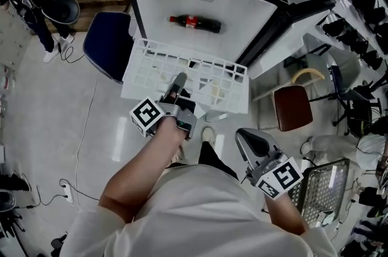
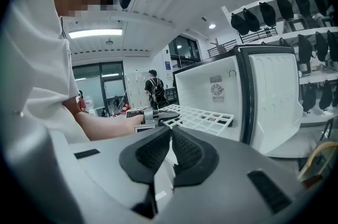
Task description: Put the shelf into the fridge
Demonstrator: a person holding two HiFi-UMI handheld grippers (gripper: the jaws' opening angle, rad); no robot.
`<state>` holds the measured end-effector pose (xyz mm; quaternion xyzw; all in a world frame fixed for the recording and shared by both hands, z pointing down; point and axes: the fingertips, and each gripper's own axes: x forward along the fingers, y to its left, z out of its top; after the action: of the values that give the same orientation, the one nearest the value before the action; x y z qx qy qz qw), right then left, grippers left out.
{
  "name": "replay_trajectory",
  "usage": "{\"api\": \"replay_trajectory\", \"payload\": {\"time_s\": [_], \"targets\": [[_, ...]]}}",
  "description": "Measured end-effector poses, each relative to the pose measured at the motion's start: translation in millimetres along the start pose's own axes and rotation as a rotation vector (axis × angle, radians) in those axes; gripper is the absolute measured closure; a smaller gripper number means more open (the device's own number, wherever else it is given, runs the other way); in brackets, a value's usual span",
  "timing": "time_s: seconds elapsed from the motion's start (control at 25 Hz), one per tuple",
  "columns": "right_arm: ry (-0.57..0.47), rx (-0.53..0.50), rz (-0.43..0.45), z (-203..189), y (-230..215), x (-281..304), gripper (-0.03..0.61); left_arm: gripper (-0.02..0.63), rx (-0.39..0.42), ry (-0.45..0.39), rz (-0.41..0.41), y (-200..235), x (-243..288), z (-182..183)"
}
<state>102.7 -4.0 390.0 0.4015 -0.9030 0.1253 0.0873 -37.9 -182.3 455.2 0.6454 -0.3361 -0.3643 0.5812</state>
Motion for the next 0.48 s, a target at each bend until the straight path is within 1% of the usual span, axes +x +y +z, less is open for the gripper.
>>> {"api": "replay_trajectory", "payload": {"time_s": [0.28, 0.48], "targets": [[0.017, -0.013, 0.039, 17.8, -57.0, 9.5, 0.555, 0.577, -0.003, -0.05, -0.007, -1.6, 49.3, 12.2], [0.025, -0.002, 0.051, 20.6, -86.5, 15.5, 0.555, 0.577, -0.007, -0.08, -0.001, 4.1, 65.8, 19.3]]}}
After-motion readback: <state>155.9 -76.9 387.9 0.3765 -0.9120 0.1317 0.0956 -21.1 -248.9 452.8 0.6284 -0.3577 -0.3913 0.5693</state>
